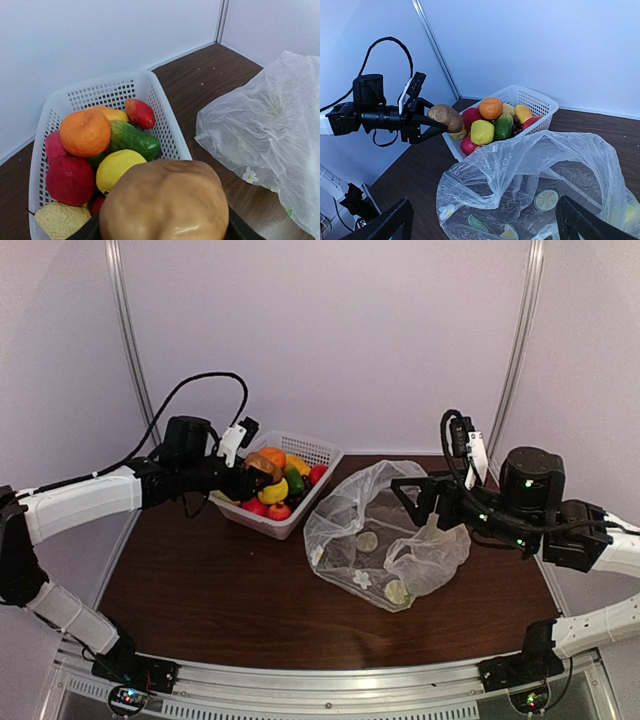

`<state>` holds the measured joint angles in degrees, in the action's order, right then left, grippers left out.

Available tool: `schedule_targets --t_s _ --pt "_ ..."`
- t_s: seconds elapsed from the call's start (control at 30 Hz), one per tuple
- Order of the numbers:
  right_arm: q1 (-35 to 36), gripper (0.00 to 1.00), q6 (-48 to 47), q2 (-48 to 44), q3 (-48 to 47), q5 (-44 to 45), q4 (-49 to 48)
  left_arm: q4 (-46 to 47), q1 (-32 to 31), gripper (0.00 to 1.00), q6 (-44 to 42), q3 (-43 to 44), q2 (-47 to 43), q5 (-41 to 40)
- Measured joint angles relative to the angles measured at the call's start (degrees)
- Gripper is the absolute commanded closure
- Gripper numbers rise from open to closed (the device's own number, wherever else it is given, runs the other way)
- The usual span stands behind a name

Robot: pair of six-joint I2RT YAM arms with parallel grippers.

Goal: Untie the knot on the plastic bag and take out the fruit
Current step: Place the fake fruit in the bin.

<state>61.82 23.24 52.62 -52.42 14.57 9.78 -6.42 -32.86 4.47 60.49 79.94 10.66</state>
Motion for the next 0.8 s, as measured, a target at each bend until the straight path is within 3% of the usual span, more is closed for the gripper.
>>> schedule_targets --t_s 0.3,0.8 --pt "-2.14 0.00 1.53 -0.57 1.40 3.61 3.48 -6.08 0.17 0.64 1.01 5.40 12.55 -2.36" --pt "-3.26 0.00 2.71 0.92 2.12 3.50 3.78 -8.31 0.26 0.60 2.78 8.76 19.52 0.13"
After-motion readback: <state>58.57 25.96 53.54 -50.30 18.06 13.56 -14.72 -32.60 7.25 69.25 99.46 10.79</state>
